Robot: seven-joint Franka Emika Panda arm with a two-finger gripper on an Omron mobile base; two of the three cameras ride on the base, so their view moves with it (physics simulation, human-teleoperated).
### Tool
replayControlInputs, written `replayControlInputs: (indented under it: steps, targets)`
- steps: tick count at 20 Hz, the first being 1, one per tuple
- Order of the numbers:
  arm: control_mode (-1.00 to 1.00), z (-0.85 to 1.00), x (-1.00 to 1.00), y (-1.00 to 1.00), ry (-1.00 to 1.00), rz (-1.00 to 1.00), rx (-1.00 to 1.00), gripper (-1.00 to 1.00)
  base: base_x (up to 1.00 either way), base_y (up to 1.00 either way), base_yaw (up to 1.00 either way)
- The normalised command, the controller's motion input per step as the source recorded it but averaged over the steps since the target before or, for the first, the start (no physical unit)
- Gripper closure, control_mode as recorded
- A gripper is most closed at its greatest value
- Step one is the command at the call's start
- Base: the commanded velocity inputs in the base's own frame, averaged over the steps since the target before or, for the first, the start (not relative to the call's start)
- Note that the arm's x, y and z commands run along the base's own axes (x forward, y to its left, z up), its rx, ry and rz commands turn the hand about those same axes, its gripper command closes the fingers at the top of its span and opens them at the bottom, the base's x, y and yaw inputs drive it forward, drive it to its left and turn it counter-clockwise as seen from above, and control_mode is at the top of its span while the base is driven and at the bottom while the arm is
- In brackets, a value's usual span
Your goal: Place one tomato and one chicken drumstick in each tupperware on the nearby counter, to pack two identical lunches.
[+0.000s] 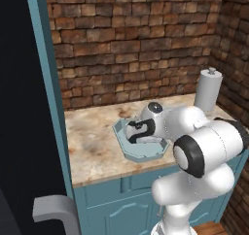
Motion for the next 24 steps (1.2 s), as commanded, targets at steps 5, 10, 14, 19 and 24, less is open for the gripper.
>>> replayControlInputs:
  steps: [5, 10, 14, 19, 24]
  targets:
    - [-1.00, -0.28, 0.65, 0.10, 0.00, 0.00, 0.00, -1.00, 0.00, 0.00, 0.00]
    - [-1.00, -0.12, 0.34, 0.06, 0.00, -0.01, 0.00, -1.00, 0.00, 0.00, 0.00]
    - [-1.00, 0.19, 0.01, 0.00, 0.00, -0.01, 0.00, -1.00, 0.00, 0.00, 0.00]
    - [-1.00, 0.67, -0.60, -0.16, 0.00, 0.00, 0.00, -1.00, 0.00, 0.00, 0.00]
    - [-1.00, 0.80, -0.55, -0.30, -0.05, 0.00, 0.00, -1.00, 0.00, 0.00, 0.00]
